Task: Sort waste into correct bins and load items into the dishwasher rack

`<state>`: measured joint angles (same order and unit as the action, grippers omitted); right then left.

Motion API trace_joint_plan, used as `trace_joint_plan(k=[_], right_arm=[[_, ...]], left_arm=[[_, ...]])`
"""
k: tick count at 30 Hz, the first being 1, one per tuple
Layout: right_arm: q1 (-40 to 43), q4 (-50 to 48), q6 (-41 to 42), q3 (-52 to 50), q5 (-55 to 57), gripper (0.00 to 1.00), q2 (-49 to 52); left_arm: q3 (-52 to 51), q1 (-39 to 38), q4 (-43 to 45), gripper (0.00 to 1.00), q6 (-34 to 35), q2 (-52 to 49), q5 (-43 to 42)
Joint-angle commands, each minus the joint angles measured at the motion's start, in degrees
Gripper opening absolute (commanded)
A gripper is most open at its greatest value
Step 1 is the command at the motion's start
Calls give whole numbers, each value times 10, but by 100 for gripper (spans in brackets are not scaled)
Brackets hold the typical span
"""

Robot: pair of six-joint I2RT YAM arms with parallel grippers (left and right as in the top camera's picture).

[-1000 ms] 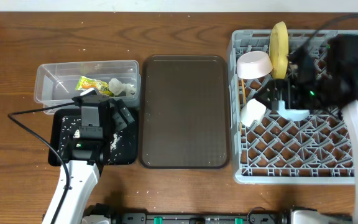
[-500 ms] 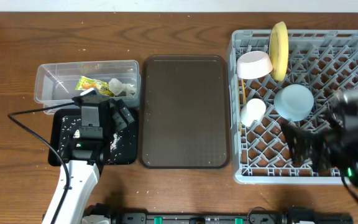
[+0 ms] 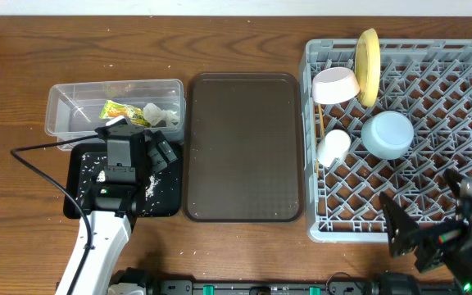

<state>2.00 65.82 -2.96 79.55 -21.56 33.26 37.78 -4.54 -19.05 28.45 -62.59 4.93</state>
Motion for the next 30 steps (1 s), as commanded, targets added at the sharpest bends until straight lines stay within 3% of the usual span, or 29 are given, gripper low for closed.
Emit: trace_joint_plan(k=[1, 8, 18, 24, 30], right_arm=[[-6, -52, -5, -80, 3, 99, -68], [-28, -270, -5, -328, 3, 99, -207], [-84, -633, -4, -604, 21, 99, -316], [-84, -748, -3, -699, 86, 99, -329], [-84, -774, -3, -758, 139, 99, -329]], left_arm=[[9, 2, 0, 98, -3, -1, 11], [9, 2, 0, 98, -3, -1, 11], [9, 2, 0, 98, -3, -1, 11], [9, 2, 0, 98, -3, -1, 11], [9, 2, 0, 98, -3, -1, 11]])
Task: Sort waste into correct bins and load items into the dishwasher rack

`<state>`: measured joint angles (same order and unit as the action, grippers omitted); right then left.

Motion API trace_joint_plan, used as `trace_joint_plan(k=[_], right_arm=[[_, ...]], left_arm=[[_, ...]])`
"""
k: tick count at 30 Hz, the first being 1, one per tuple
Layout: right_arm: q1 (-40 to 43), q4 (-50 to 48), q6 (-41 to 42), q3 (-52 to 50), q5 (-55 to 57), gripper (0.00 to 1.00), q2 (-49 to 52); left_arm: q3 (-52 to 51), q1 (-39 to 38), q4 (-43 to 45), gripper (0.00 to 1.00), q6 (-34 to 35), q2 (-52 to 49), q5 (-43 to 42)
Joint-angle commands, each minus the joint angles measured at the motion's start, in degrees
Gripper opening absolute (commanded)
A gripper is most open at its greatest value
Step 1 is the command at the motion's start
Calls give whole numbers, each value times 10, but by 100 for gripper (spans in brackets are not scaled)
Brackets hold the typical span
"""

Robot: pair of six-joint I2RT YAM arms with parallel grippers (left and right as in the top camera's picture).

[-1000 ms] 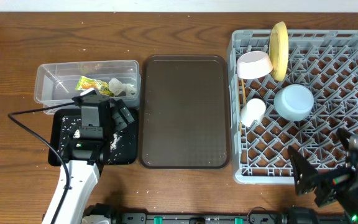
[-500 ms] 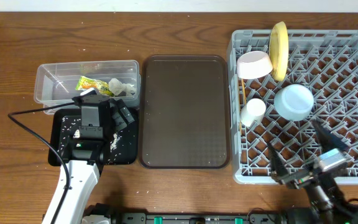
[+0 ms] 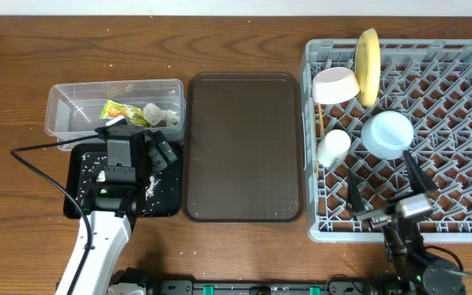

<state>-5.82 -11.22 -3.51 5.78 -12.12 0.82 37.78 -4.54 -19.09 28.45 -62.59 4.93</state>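
The grey dishwasher rack (image 3: 311, 221) on the right holds a pink-white bowl (image 3: 336, 84), an upright yellow plate (image 3: 369, 56), a light blue bowl (image 3: 388, 133) and a white cup (image 3: 333, 147). My right gripper (image 3: 379, 176) hangs over the rack's front part, just near of the blue bowl, fingers spread wide and empty. At the left, a clear bin (image 3: 68, 111) contains a yellow-green wrapper (image 3: 121, 111) and crumpled white paper (image 3: 161, 116). My left gripper (image 3: 159, 153) sits over the black tray (image 3: 80, 197), seemingly open, holding nothing.
A brown serving tray (image 3: 242, 147) with nothing on it lies between the bins and the rack. White crumbs dot the black tray. A black cable (image 3: 35, 168) runs from the left arm across the table's left side.
My right arm has moved from the rack's front right corner to its front middle, and the fingers now point toward the far side, spread wide. The left arm and all items are unchanged.
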Motion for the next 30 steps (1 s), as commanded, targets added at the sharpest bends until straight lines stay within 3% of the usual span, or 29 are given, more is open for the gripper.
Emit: trace_joint_plan(k=[1, 5, 16, 30], right_arm=[[-5, -3, 3, -28, 47, 99, -5], [-4, 4, 3, -55, 48, 99, -5], [17, 152, 3, -54, 49, 99, -5], [17, 149, 2, -55, 48, 99, -2]], left_arm=[[9, 2, 1, 98, -3, -1, 11], [9, 2, 1, 98, -3, -1, 11], [9, 2, 1, 98, -3, -1, 11], [9, 2, 0, 98, -3, -1, 11]])
